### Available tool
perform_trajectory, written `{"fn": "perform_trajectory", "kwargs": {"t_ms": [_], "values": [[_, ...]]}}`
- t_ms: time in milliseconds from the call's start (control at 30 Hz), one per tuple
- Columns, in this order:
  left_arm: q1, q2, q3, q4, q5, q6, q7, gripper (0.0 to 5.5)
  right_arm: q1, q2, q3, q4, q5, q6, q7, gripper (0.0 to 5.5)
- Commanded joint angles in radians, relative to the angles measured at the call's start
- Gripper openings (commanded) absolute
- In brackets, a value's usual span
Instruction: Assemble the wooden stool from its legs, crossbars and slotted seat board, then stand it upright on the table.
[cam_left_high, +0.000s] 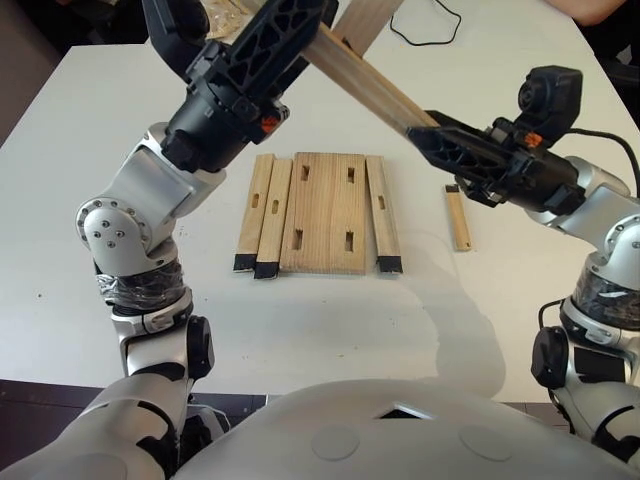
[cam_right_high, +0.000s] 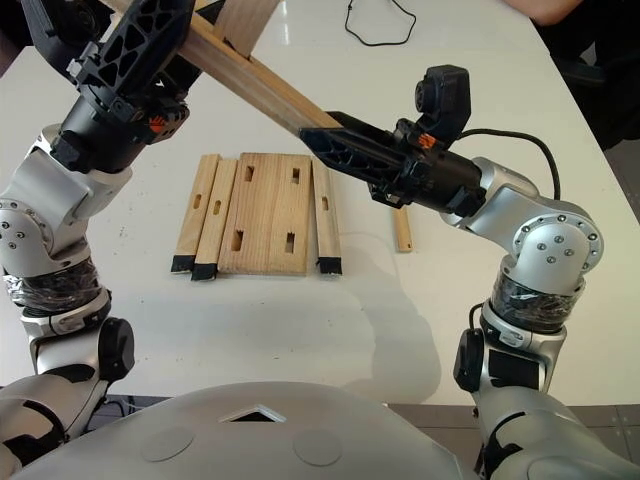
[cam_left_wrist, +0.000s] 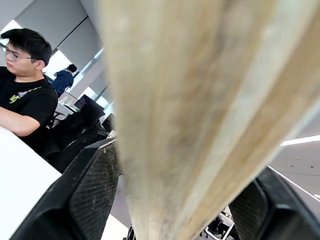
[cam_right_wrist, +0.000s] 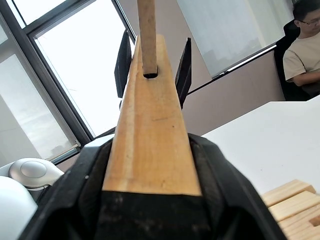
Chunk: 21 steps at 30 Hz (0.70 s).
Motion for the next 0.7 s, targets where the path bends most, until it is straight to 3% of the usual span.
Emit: {"fn": "perform_trajectory", "kwargs": {"t_ms": [33, 167, 400, 700], "values": [[-0.012, 0.032, -0.010, 0.005, 0.013, 0.003, -0.020, 3.15, 0.011, -0.037, 0.015, -0.008, 0.017, -0.023, -0.004, 2.06], [-0.011, 0.038, -0.012, 0.000, 0.019, -0.006, -0.028, 3.15, 0.010, -0.059, 0.033, 0.010, 0.004, -0.040, 0.013, 2.06], [-0.004, 0.047, -0.018, -0.008, 0.040, -0.015, -0.059, 2.15, 0.018, -0.085, 0.062, 0.032, -0.020, -0.067, 0.038, 2.06], [0.019, 0.049, -0.016, -0.039, 0.079, -0.028, -0.104, 2.15, 0.014, -0.086, 0.090, 0.057, -0.100, -0.126, 0.008, 2.06]]}}
